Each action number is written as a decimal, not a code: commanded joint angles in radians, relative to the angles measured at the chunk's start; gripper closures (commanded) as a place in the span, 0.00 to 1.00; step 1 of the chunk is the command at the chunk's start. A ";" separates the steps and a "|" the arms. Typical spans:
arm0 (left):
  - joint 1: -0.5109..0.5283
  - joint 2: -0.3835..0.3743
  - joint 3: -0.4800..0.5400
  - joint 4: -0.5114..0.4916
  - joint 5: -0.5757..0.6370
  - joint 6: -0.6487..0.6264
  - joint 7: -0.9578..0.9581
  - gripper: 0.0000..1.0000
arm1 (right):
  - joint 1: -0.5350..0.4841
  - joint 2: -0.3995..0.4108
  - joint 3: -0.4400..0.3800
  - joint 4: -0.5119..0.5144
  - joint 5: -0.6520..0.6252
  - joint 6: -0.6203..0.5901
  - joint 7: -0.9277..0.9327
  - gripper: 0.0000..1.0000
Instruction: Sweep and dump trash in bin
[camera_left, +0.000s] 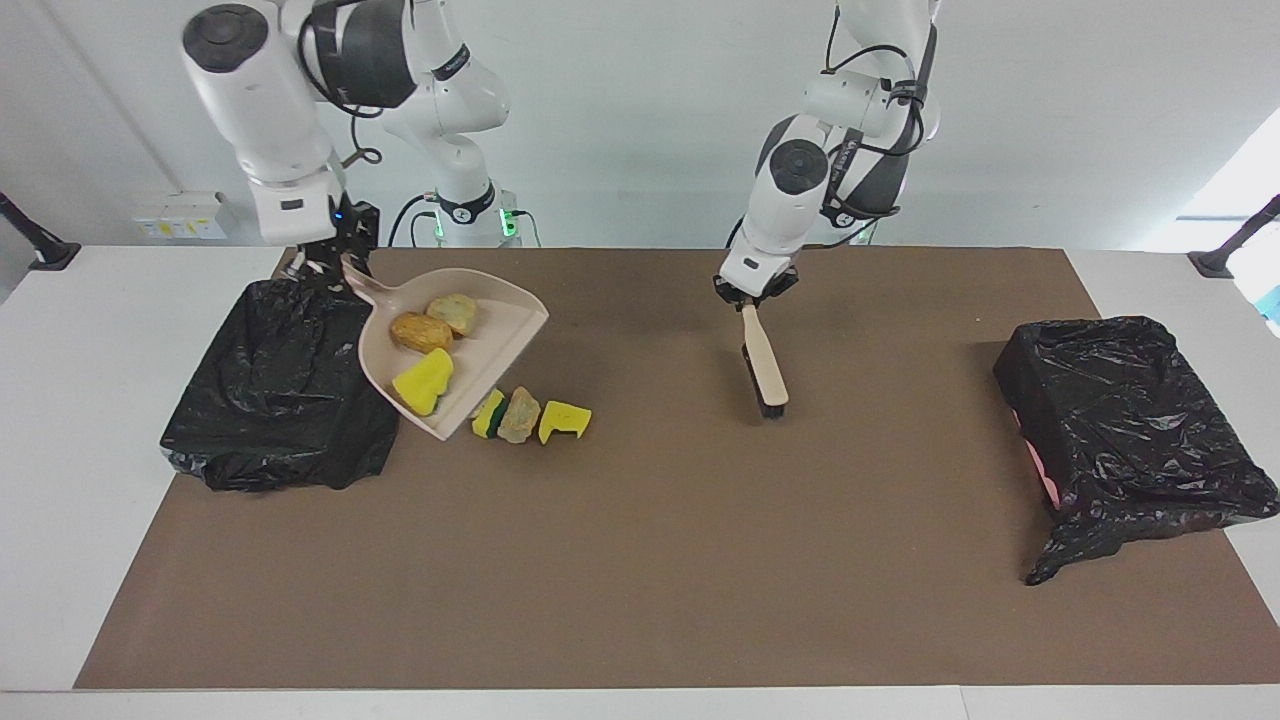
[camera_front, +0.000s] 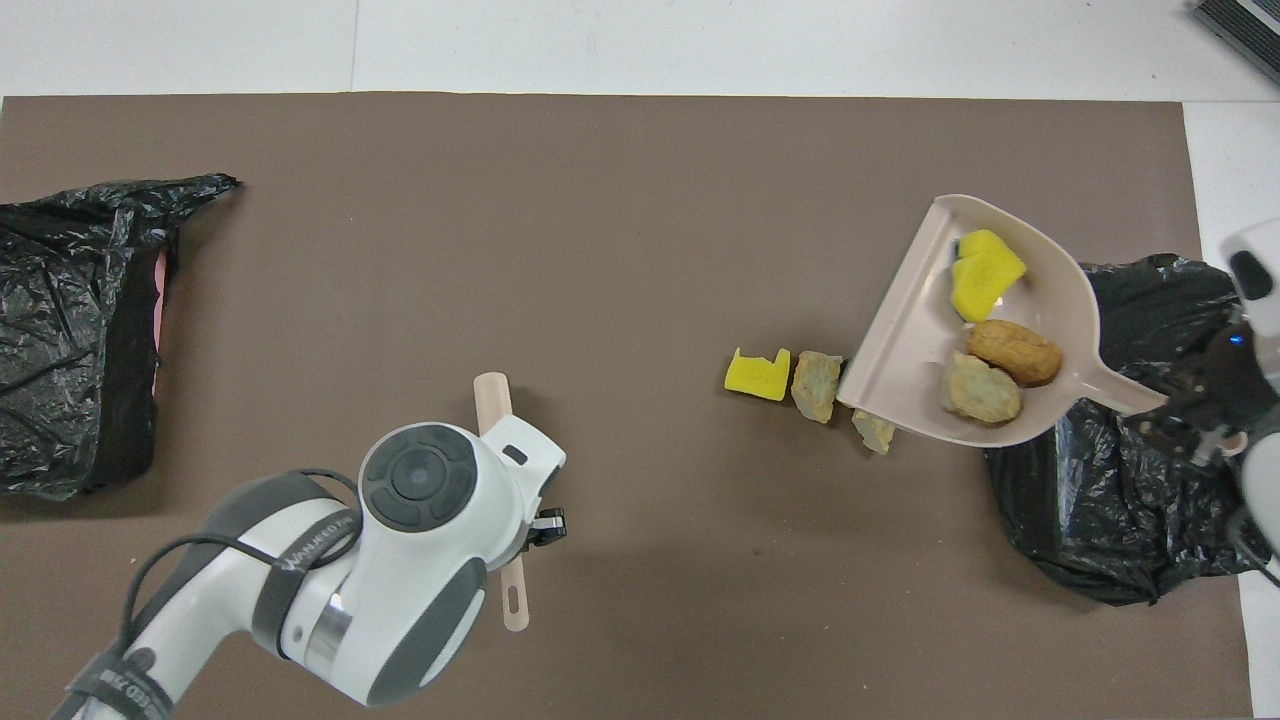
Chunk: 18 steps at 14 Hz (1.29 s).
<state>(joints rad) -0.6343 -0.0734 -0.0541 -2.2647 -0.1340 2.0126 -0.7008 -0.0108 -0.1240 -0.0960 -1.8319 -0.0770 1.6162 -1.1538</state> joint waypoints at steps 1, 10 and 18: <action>-0.114 -0.034 0.016 -0.087 0.013 0.084 -0.100 1.00 | -0.170 -0.006 0.001 -0.007 -0.004 0.014 -0.234 1.00; -0.069 0.001 0.019 -0.087 -0.012 0.156 -0.057 0.00 | -0.350 -0.005 -0.004 -0.105 -0.360 0.286 -0.500 1.00; 0.208 0.145 0.023 0.210 0.000 -0.032 0.231 0.00 | -0.224 -0.009 0.006 -0.208 -0.703 0.357 -0.500 1.00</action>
<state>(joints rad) -0.4752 -0.0113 -0.0232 -2.1912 -0.1368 2.0783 -0.5150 -0.2603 -0.1087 -0.0917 -2.0134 -0.7072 1.9514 -1.6249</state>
